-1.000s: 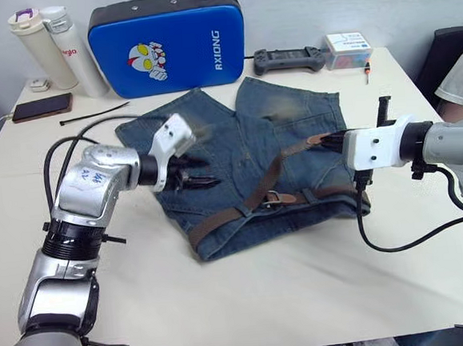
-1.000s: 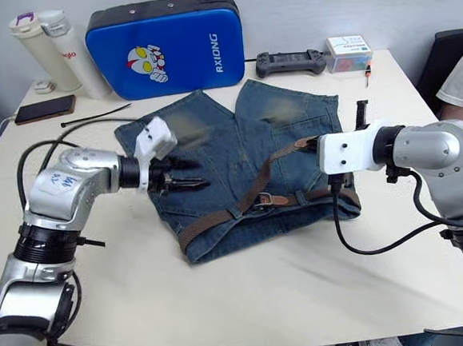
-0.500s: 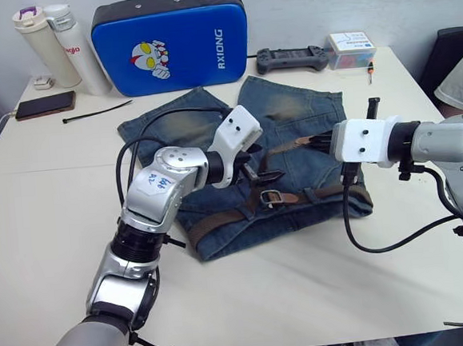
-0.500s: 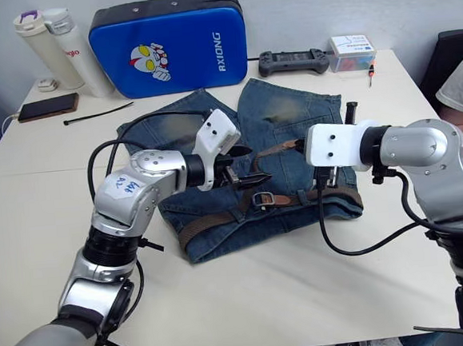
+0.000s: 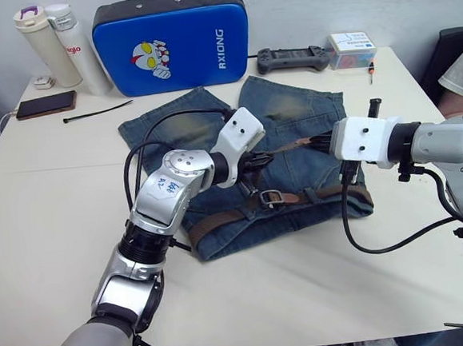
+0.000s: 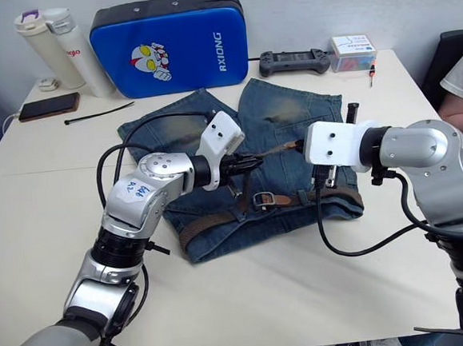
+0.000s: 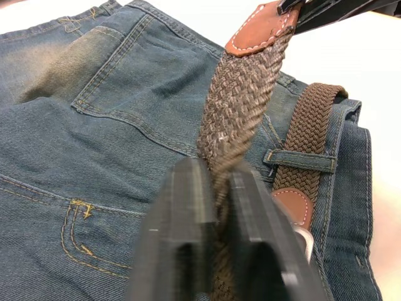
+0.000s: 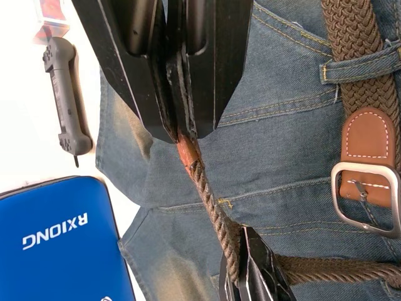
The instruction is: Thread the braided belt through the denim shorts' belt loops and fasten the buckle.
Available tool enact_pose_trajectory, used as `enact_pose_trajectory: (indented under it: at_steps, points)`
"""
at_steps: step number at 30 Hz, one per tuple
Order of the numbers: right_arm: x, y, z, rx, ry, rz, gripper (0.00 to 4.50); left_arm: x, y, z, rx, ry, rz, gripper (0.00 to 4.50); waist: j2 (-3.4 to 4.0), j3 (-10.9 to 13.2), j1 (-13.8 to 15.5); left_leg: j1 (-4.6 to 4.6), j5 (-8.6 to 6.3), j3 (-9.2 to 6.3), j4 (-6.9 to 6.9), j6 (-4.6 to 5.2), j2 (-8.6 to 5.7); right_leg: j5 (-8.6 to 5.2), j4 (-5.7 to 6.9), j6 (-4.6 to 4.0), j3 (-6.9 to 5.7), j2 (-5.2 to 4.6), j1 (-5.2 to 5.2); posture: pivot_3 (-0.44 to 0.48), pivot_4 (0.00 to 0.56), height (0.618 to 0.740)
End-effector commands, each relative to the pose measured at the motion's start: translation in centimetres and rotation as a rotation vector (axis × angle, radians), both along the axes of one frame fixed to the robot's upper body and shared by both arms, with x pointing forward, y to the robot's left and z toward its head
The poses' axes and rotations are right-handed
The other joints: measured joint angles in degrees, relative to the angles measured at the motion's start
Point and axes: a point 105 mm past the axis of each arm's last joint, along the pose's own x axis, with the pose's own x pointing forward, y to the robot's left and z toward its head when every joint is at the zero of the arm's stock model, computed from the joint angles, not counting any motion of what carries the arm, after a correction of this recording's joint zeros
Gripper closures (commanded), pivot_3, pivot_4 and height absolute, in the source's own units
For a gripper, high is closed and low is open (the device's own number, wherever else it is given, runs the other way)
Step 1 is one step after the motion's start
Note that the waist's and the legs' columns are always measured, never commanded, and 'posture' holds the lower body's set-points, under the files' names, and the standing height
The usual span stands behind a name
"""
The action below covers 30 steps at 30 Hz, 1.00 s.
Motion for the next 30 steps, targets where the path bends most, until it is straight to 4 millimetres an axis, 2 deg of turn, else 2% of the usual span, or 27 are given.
enact_pose_trajectory:
  at_steps: [1, 2, 4, 5, 10, 12, 16, 22, 25, 30]
  points:
    - [-0.7, 0.2, 1.5, 0.055, -0.027, 0.008, 4.50, -0.2, -0.1, 1.0, -0.046, -0.017, -0.019, 4.48, 0.00, 0.00, -0.01, 0.00, 0.00, 0.00, 0.00, 0.00, 0.00, 0.00, 0.00, 0.00, 0.00, 0.00, 0.00, 0.000, 0.150, 0.740]
    - [-0.9, 0.3, 1.5, 0.086, 0.005, 0.014, 4.50, -0.1, 0.0, 0.9, -0.046, -0.011, -0.012, 4.48, 0.00, 0.00, 0.00, 0.00, 0.00, 0.00, 0.00, 0.00, 0.00, 0.00, 0.00, 0.00, 0.00, 0.00, 0.00, 0.000, 0.150, 0.740]
    - [-1.5, 0.3, 1.8, 0.143, 0.055, 0.021, 3.71, 0.5, 1.0, 0.4, -0.043, 0.016, 0.027, 4.50, 0.00, 0.00, -0.01, 0.00, 0.00, 0.00, 0.00, 0.00, 0.00, 0.00, 0.04, 0.00, 0.00, 0.00, 0.00, 0.000, 0.150, 0.740]
    - [-1.8, 0.1, 2.0, 0.160, 0.081, 0.019, 3.45, 0.8, 1.6, 0.2, -0.045, 0.031, 0.049, 4.50, 0.00, 0.00, -0.01, 0.00, 0.00, 0.00, 0.01, 0.00, 0.00, 0.00, 0.19, 0.00, 0.00, 0.00, 0.00, 0.000, 0.150, 0.740]
    - [-3.0, -1.4, 2.2, 0.165, 0.134, -0.022, 1.08, 1.1, 3.5, -0.2, -0.050, 0.068, 0.102, 4.50, 0.00, 0.00, 0.12, 0.00, 0.00, -0.01, 0.02, 0.01, 0.00, 0.00, 0.26, 0.00, -0.01, -0.01, 0.00, 0.000, 0.150, 0.740]
    - [-3.5, -1.2, 1.3, 0.167, 0.173, -0.017, 0.16, 1.0, 4.3, -0.1, -0.078, 0.092, 0.124, 4.50, 0.00, 0.00, 0.19, 0.00, -0.01, -0.01, 0.03, 0.01, 0.00, 0.00, 0.25, 0.00, -0.01, -0.01, 0.02, 0.000, 0.150, 0.740]
    - [-3.4, -0.2, -2.5, 0.130, 0.189, -0.007, 0.07, 1.1, 5.8, -0.5, -0.056, 0.097, 0.167, 4.50, 0.00, 0.00, 0.03, 0.01, -0.01, -0.01, 0.03, 0.01, 0.01, 0.00, 0.30, 0.00, 0.00, 0.01, 0.02, 0.000, 0.150, 0.740]
    - [-2.3, 1.2, -7.3, 0.101, 0.188, 0.023, 0.07, 0.7, 6.7, -0.9, -0.004, 0.042, 0.155, 4.50, 0.00, 0.00, -0.09, 0.02, 0.00, 0.00, 0.13, 0.00, -0.01, 0.00, 0.41, 0.00, 0.00, 0.00, 0.02, 0.000, 0.150, 0.740]
    - [-1.9, 1.6, -8.5, 0.104, 0.193, 0.028, 0.07, 0.6, 7.4, -1.5, 0.031, 0.040, 0.174, 4.50, 0.00, 0.00, -0.23, 0.05, 0.00, 0.02, 0.12, -0.01, 0.00, 0.00, 0.43, 0.00, 0.03, 0.01, 0.01, 0.000, 0.150, 0.740]
    - [-1.5, 1.7, -9.4, 0.096, 0.204, 0.030, 0.07, 0.5, 8.3, -2.1, 0.050, 0.047, 0.206, 4.50, 0.00, 0.00, -0.12, 0.04, 0.01, 0.01, 0.13, -0.01, -0.01, 0.00, 0.44, 0.00, 0.02, 0.00, 0.00, 0.000, 0.150, 0.740]
